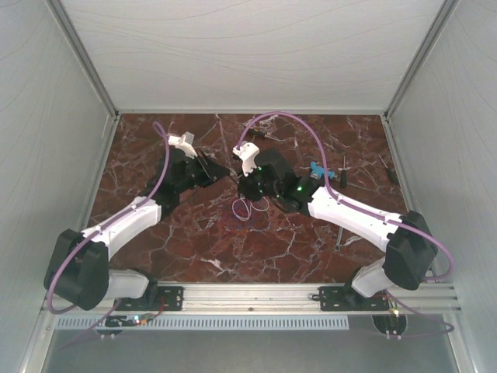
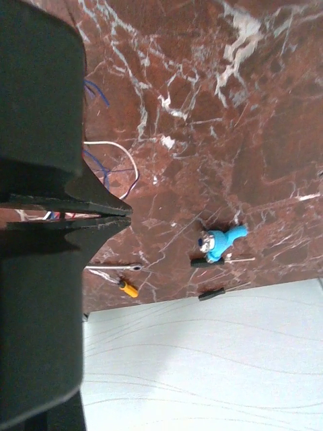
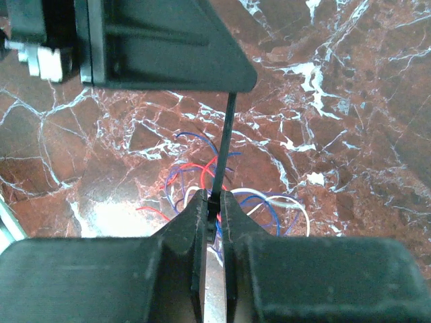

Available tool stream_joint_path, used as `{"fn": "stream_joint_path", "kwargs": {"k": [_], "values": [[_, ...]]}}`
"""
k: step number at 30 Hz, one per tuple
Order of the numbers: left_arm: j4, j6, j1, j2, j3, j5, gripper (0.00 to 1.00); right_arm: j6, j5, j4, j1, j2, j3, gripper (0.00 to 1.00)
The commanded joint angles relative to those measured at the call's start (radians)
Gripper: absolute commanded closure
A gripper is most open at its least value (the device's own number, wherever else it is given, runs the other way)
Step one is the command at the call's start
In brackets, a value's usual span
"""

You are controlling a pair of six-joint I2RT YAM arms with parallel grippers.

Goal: Zip-tie the wires
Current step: Tie the cable at the center of the board.

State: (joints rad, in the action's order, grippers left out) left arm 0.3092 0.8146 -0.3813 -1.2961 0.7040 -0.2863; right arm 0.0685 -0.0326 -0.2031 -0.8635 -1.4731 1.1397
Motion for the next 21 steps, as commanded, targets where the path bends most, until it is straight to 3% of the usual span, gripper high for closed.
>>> {"fn": "stream_joint_path", "kwargs": {"k": [1,21], "values": [[0.054,-0.038,0.061,-0.017,0.073,0.099,1.00,0.011,-0.023,-0.071,-0.014,0.024,-0.024,1.00],[0.027,-0.059,0.158,-0.039,0.127,0.114,1.00,0.026,-0.032,-0.039,-0.015,-0.003,-0.064,1.00]]}}
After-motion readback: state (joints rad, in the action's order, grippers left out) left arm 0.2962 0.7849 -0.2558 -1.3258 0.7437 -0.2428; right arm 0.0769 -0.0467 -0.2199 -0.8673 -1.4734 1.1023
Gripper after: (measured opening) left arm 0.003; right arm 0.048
